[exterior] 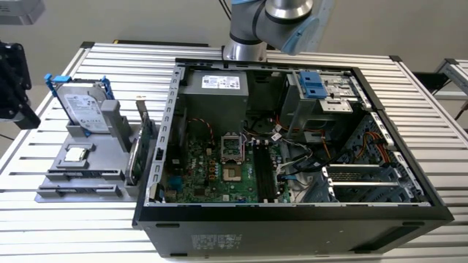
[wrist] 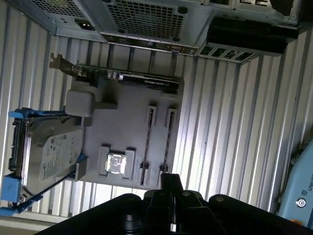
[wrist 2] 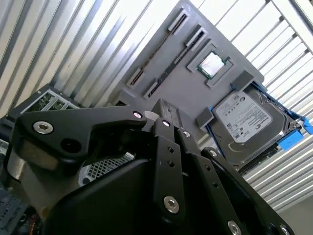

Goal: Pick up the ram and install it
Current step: 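Pick up the ram and move it above insertion slot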

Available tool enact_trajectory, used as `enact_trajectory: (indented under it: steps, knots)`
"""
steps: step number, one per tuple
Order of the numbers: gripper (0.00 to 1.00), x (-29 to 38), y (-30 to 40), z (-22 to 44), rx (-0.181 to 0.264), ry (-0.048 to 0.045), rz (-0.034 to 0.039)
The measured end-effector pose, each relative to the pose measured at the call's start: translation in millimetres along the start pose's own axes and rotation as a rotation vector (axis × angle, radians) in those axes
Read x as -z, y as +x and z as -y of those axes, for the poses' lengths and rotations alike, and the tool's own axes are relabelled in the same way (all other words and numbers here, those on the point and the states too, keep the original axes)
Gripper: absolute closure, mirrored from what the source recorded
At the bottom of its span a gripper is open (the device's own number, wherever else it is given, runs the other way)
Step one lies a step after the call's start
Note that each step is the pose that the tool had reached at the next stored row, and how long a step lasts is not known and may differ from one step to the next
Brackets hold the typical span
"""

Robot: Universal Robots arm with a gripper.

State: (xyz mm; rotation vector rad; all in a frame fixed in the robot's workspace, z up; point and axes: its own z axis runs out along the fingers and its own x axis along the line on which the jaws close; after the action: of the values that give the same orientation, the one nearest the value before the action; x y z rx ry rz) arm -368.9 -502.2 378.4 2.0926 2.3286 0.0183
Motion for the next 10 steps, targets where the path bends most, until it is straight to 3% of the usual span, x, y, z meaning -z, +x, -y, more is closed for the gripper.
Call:
enact_trajectory:
  steps: [10]
  knots:
    - [1.0, -1.0, 0.0, 0.0, -0.146, 0.0033, 0.002]
